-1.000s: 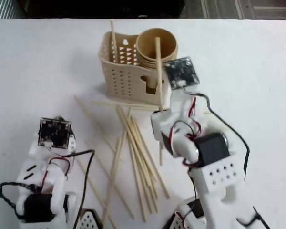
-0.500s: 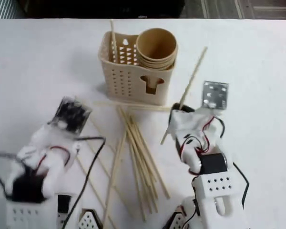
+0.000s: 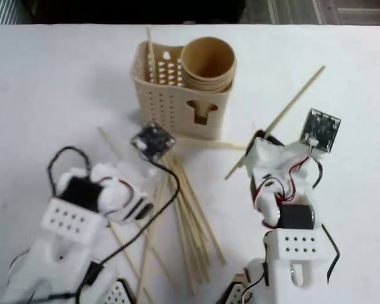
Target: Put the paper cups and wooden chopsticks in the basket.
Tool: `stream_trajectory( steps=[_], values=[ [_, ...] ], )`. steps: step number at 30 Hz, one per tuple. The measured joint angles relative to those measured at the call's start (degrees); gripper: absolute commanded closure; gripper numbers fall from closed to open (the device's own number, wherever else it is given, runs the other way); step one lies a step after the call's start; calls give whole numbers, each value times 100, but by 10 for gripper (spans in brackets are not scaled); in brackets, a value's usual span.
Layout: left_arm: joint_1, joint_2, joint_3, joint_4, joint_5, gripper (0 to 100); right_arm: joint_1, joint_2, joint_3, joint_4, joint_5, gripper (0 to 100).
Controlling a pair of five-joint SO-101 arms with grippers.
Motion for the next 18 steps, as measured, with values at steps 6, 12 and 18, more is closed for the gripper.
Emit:
stream_trajectory(
  steps=[6,12,18],
  values=[
    [273,1073,501,-818,448,762,-9,0,35,0,0,981],
    [343,2110,554,-1635,695,766,-9,0,88,0,0,981],
    [343,3314,422,-1934,703,863,-9,0,88,0,0,981]
  ],
)
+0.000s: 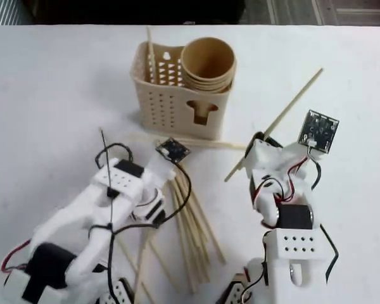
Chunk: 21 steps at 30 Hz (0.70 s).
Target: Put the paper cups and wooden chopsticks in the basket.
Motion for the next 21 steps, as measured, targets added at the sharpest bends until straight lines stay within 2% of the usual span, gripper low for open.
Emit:
stream_trajectory(
  steps=[6,18,21],
  values=[
    [185,510,-299,44,9,979,0,0,0,0,0,981],
    [316,510,-360,62,35,978,0,0,0,0,0,981],
    [308,141,-360,316,35,978,0,0,0,0,0,981]
  ],
)
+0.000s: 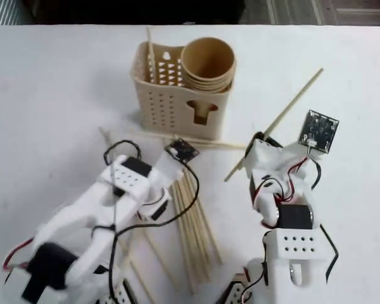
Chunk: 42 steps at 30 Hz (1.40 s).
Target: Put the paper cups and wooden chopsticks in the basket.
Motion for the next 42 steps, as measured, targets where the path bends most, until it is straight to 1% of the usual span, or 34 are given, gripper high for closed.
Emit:
stream_trajectory(
  steps=[11,15,21,29,35,40,42],
  values=[
    [0,-2989,18,1178,-35,979,0,0,0,0,0,981],
    [-9,-4062,9,1459,-334,979,0,0,0,0,0,981],
    [-18,-5196,9,1618,-545,979,0,0,0,0,0,981],
    [-26,-5899,-141,1618,-563,979,0,0,0,0,0,981],
    [-598,-5987,-923,1618,-563,979,0,-79,0,0,0,981],
    [-730,-6136,-1380,1618,-563,979,0,-475,-79,0,0,981],
    [-730,-6338,-1538,1618,-563,979,-141,-677,-281,0,176,981]
  ],
)
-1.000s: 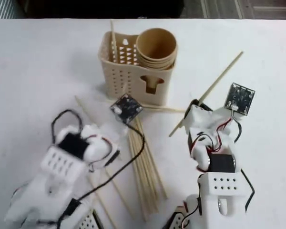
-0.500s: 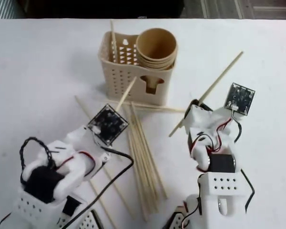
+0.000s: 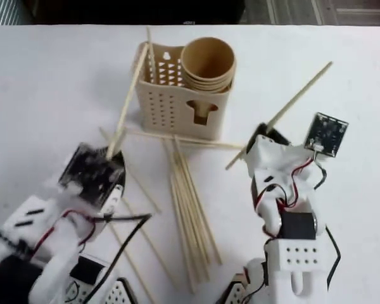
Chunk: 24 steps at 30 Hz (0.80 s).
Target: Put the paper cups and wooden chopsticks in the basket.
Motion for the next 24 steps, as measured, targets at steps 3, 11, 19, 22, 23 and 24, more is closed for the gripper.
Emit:
stream_trajectory(
  steps=[3,11,19,22,23,24],
  values=[
    [-18,-229,-79,0,0,979,-510,-141,-387,0,404,981],
    [-18,-765,167,0,0,979,-1609,800,-2215,0,862,981],
    [-18,-1829,633,0,360,979,-1697,3024,-4844,-9,870,981],
    [-18,-2075,826,-62,360,979,-1705,3912,-5741,-9,870,981],
    [-18,-2101,870,-97,360,979,-1705,4211,-6022,-9,870,981],
    [-18,-2110,879,-123,360,979,-1732,4501,-6303,-9,870,981]
  ],
)
